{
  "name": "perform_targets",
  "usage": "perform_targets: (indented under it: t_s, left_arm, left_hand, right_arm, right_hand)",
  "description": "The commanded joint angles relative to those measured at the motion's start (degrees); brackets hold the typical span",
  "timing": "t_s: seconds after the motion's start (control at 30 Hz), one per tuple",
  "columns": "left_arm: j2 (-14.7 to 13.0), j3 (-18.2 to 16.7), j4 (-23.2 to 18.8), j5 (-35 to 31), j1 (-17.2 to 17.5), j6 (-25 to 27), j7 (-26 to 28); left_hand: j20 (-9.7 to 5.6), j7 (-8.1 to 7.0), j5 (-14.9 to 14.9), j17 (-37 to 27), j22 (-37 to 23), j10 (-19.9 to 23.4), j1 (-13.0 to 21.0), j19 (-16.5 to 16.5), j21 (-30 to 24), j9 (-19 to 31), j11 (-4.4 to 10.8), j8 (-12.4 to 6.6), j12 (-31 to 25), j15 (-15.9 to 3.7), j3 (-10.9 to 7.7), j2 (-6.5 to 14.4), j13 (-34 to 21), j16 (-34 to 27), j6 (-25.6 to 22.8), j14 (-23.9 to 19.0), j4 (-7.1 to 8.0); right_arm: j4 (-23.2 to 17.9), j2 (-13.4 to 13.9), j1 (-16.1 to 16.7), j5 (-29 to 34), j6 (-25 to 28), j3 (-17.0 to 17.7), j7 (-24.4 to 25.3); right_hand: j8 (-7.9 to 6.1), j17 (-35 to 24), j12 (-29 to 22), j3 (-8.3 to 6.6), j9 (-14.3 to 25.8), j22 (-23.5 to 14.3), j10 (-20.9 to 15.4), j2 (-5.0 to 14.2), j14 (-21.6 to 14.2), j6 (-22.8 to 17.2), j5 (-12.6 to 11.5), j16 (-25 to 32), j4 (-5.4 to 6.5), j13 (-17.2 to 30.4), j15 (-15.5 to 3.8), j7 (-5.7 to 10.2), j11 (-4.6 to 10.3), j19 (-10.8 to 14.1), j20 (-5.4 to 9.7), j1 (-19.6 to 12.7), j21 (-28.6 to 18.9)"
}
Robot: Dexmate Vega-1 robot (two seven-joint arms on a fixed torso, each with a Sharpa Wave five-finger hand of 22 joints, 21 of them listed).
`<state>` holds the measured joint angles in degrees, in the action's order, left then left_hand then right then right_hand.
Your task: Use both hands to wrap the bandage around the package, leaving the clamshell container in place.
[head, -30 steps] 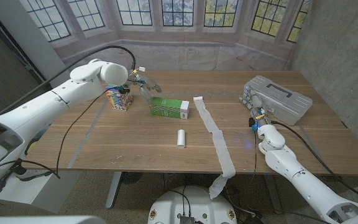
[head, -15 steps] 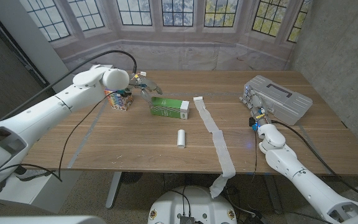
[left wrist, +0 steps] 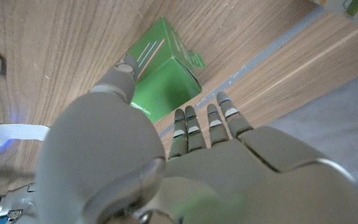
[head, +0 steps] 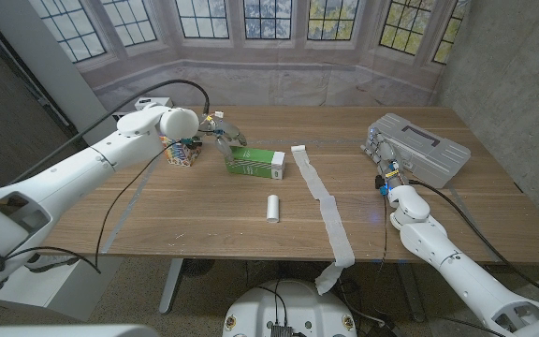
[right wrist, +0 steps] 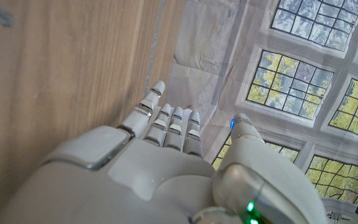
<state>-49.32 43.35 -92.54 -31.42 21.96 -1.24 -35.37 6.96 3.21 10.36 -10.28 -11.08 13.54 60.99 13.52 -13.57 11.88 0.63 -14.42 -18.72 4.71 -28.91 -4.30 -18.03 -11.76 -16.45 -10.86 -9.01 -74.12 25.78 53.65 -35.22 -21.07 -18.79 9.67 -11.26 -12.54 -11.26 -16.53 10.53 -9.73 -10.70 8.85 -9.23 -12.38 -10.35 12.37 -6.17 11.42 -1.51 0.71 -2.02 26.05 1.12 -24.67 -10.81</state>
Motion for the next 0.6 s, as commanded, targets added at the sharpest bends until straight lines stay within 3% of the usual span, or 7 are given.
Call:
perform_targets:
  t_s: [0.03,0.13,0.2,0.43,0.6]
  left_arm:
    - [1.05,1.02,1.27,-0.60,-0.39,-0.32,0.95]
    - [0.89,1.19,0.92,-1.31,-0.24,-0.22,1.38]
    - [0.77,1.19,0.55,-1.91,0.06,0.03,2.03]
    - [0.42,1.33,-0.41,-3.57,0.88,0.78,2.94]
    - [0.09,1.22,-1.08,-4.73,1.55,1.21,3.79]
  left_hand:
    - [-0.03,-0.92,-0.01,-0.21,-0.25,2.09,0.84,0.78,-0.38,0.50,0.53,-0.93,-1.16,-0.86,0.45,-0.12,-0.70,-0.46,-2.34,-1.92,0.12]
    - [-0.12,-0.97,0.03,-0.27,-0.27,3.54,1.00,1.23,-0.55,0.77,1.24,-1.51,-2.03,-1.40,0.72,0.06,-1.23,-0.58,-4.00,-3.06,0.18]
    - [-0.30,-2.00,0.08,-0.30,-0.30,5.50,1.17,1.96,-0.83,1.02,1.90,-2.22,-3.04,-2.11,1.01,0.04,-1.74,-0.74,-5.80,-4.31,0.16]
    - [-0.84,-3.20,0.20,-0.47,-0.38,10.00,1.78,3.65,-1.47,1.78,4.48,-4.55,-5.39,-4.77,1.51,0.18,-3.29,-1.40,-10.99,-8.76,0.14]
    - [-1.19,-3.90,0.31,-0.67,-0.40,12.43,2.14,4.48,-1.78,2.06,5.45,-5.82,-6.48,-5.81,1.48,0.52,-3.98,-1.77,-13.66,-10.78,0.18]
  right_arm:
    - [0.83,-0.14,-0.29,-0.22,-0.04,0.00,-0.26]
    - [1.03,-0.18,-0.36,-0.29,-0.08,-0.02,-0.40]
    - [1.21,-0.24,-0.43,-0.35,-0.20,-0.02,-0.55]
    - [1.21,-0.14,-0.47,-0.35,-0.11,-0.07,-0.70]
    - [1.32,-0.17,-0.67,-0.35,0.00,-0.22,-0.92]
  right_hand:
    - [0.15,0.05,-0.17,0.05,0.32,-0.15,-0.22,-0.34,0.05,-0.24,0.27,0.17,-0.32,0.12,0.42,-0.24,-0.15,0.03,-0.37,0.22,-0.37]
    - [0.14,0.05,-0.17,0.05,0.32,-0.15,-0.23,-0.32,0.01,-0.25,0.27,0.19,-0.33,0.12,0.38,-0.24,-0.19,0.03,-0.38,0.23,-0.37]
    - [0.14,0.05,-0.16,0.06,0.32,-0.15,-0.20,-0.31,0.06,-0.26,0.27,0.18,-0.33,0.12,0.32,-0.25,-0.16,0.01,-0.33,0.24,-0.37]
    - [0.13,0.05,-0.15,0.06,0.32,-0.15,-0.14,-0.31,0.00,-0.28,0.27,0.22,-0.38,0.12,0.37,-0.25,-0.08,0.06,-0.39,0.26,-0.38]
    - [0.13,0.06,-0.14,0.05,0.32,-0.15,-0.10,-0.29,0.05,-0.28,0.27,0.20,-0.42,0.13,0.35,-0.22,-0.07,0.02,-0.36,0.25,-0.36]
